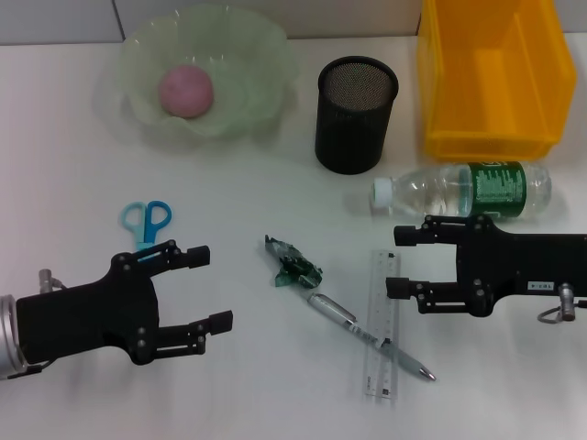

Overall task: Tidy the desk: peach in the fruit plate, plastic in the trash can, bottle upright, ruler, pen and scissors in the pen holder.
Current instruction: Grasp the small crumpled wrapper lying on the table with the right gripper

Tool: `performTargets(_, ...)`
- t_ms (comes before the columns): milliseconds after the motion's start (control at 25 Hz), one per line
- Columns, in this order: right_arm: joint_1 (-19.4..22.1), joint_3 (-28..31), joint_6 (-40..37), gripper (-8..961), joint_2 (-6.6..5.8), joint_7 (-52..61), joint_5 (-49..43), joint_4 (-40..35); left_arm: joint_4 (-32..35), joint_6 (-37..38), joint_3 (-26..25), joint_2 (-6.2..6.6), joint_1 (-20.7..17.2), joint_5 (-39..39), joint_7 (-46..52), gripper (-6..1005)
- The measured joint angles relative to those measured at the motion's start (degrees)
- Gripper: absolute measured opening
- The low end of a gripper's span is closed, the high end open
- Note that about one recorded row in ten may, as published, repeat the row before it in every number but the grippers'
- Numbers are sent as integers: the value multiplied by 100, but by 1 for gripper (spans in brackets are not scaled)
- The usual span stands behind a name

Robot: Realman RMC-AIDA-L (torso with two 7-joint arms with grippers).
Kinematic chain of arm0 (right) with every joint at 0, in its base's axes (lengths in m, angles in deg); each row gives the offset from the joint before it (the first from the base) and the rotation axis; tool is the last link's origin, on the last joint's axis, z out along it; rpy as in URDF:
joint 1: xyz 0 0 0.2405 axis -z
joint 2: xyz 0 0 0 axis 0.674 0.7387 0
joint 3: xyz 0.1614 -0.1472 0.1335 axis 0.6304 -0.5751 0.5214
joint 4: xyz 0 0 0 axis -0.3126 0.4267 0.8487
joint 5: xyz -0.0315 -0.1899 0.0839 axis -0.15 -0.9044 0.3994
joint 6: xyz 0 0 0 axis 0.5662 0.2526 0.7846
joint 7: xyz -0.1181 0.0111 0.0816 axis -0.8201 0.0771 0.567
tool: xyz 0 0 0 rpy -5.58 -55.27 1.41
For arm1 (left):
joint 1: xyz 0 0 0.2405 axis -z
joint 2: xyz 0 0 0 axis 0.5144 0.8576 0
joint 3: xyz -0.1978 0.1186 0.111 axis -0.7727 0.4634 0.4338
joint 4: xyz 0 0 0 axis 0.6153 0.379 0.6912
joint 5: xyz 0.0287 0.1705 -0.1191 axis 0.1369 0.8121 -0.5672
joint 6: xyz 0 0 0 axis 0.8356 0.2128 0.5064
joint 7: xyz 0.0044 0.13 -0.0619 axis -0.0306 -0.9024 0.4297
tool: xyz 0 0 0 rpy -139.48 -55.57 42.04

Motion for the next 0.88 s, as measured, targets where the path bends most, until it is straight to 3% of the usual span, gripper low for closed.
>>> performTargets(200, -102, -35, -111, 743, -31, 398, 0, -128, 0, 10, -1, 1, -10, 0, 0, 846)
performTargets(440, -321, -100, -447, 744, -37, 1433, -49, -781, -20, 18, -10, 1, -9, -1, 3, 846)
performTargets(640, -544, -680, -575, 743, -57, 2439, -109, -1564, -57, 9, -9, -2, -14, -1, 9, 846)
performTargets(840, -1060, -1188, -600, 743, -139, 3331, -567, -1979, -61, -5, -19, -4, -31, -1, 9, 846)
performTargets(880, -1351, -1376, -591, 743, -168, 3612, -808, -2006, -66, -29, -18, -5, -34, -1, 9, 846)
